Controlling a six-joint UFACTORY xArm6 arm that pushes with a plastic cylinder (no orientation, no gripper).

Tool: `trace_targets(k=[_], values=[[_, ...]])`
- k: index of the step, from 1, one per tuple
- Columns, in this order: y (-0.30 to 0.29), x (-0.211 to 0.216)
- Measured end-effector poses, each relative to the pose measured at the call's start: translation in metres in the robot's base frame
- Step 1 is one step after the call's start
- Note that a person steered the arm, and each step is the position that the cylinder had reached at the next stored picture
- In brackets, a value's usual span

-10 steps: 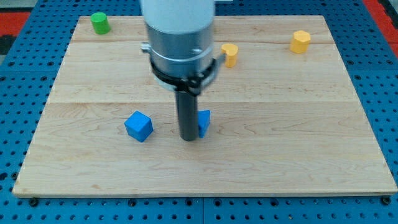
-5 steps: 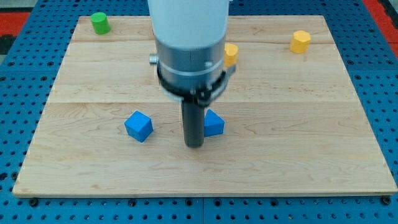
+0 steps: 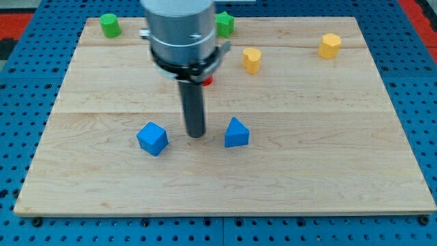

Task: Slide blue triangle to the right

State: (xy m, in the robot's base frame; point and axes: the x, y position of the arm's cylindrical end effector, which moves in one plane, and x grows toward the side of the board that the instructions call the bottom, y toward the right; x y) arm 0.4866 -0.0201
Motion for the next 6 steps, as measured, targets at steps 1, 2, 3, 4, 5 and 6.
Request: trace_targets(k=[1,2,3,4,5,6], values=[[0.06,0.0],[0.079,0.027],[0.117,0.055],[0.163,0.052],[0.159,0.05],[0.128,0.073]])
